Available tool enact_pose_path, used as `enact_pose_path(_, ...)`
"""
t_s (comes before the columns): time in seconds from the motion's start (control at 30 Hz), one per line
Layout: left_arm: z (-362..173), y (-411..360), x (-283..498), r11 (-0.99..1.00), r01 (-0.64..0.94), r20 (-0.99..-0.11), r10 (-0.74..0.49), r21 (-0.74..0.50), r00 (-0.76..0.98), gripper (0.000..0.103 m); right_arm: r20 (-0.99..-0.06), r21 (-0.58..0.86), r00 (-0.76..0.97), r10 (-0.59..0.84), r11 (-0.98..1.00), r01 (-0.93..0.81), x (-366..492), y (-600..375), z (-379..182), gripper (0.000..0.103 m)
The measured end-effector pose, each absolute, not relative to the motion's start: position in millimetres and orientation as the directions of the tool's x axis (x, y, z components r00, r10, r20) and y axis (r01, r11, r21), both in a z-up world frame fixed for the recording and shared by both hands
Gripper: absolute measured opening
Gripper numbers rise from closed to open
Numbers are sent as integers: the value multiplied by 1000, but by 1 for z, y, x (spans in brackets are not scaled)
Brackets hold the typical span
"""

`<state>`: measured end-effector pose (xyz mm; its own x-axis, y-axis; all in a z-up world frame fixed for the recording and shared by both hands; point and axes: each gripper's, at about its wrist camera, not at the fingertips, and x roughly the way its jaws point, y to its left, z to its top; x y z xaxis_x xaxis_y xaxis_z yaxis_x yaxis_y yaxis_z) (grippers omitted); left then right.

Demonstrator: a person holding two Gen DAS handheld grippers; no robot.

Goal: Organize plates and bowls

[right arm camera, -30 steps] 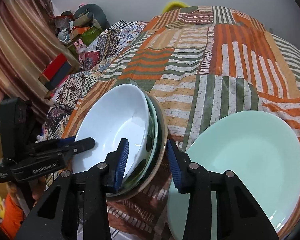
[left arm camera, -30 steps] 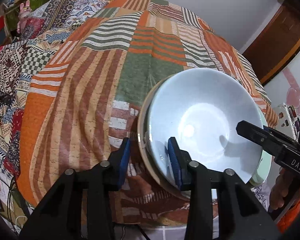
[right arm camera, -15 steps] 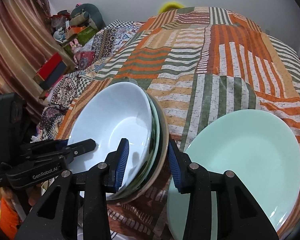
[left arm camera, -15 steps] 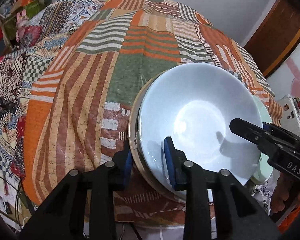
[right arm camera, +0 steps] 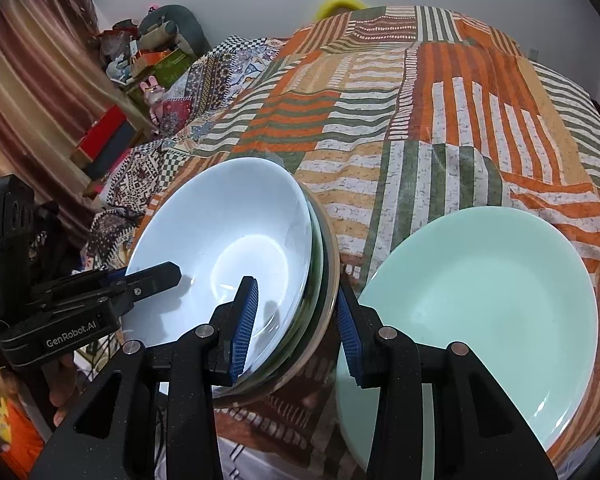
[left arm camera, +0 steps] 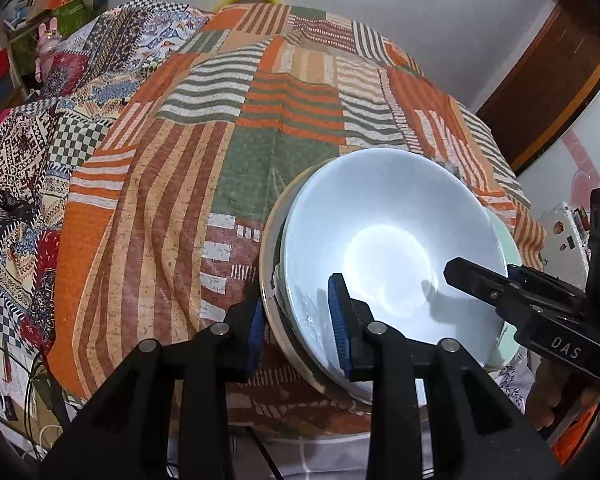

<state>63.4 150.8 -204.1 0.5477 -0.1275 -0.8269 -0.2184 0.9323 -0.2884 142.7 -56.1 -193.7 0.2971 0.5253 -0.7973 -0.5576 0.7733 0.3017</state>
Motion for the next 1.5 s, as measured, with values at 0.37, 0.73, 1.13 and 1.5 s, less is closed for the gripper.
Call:
enact_pose_path(0.37,-161,138,53,941,-184,-773,-110,-283,624,30,-742,306,359,566,762,-570,134,-66,-160,36)
enact_pose_path(0.73,-121,108,58,961,-105,-729,-120,-256,674,30,-686,300,447,575,782,-546,131,-97,-128,36)
enact_pose_path(1.13,-105,56,78,972,10,-708,-179,-236,683,30,-658,305,528,537,831,-465,132,-147,-114,36)
enact_pose_path(1.5,-117,9,100,971,68,-737,-217,-227,640,30,-668,303,559,492,865,-399,137,-187,-120,36)
